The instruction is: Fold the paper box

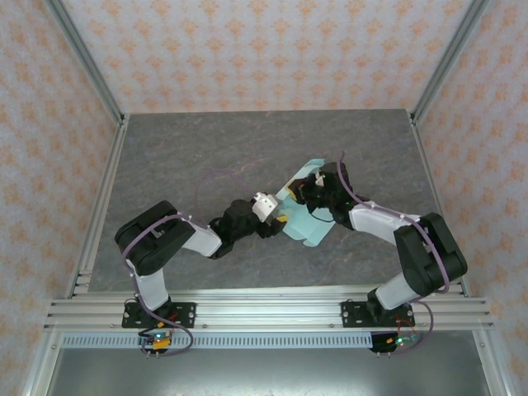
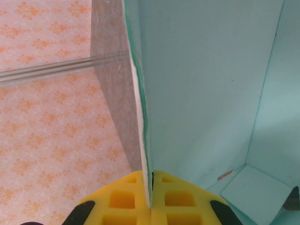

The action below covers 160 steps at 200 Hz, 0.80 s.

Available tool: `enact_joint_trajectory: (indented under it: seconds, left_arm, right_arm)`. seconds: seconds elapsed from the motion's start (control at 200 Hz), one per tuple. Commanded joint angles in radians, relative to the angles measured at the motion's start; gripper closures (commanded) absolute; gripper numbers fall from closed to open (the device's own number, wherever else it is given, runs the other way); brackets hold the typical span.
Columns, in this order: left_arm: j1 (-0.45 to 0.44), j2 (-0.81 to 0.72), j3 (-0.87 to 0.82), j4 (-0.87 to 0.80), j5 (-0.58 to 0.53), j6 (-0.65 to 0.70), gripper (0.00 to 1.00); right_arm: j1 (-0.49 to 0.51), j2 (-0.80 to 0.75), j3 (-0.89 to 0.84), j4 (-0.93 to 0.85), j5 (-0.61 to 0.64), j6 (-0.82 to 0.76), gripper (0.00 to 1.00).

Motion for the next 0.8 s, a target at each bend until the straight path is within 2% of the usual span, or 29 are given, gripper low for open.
enact_joint_trajectory:
  seconds: [0.0,0.16,0.41,0.586,0.731,0.796]
  left_arm:
    - [-0.009,0.013,0.006,0.119,-0.037,-0.030,0.30]
    - [-0.031,0.030,0.003,0.142,-0.053,-0.019,0.30]
    - [-0.050,0.074,0.017,0.207,-0.068,-0.023,0.32]
    - [-0.050,0.085,0.026,0.223,-0.070,-0.006,0.32]
    - [-0.050,0.122,0.036,0.250,-0.023,-0.012,0.31]
    - [-0.049,0.136,0.039,0.259,-0.010,-0.015,0.31]
  right_arm:
    - [0.006,-0.039,-0.039,0.024,0.051,0.028,0.93]
    - [0.004,-0.065,-0.102,0.070,0.078,-0.001,0.90]
    - [0.005,-0.061,-0.197,0.235,0.086,0.003,0.90]
    - [0.005,-0.085,-0.197,0.227,0.101,-0.106,0.81]
    - [0.004,-0.112,-0.204,0.205,0.100,-0.169,0.72]
    - [0.005,-0.122,-0.207,0.202,0.091,-0.182,0.71]
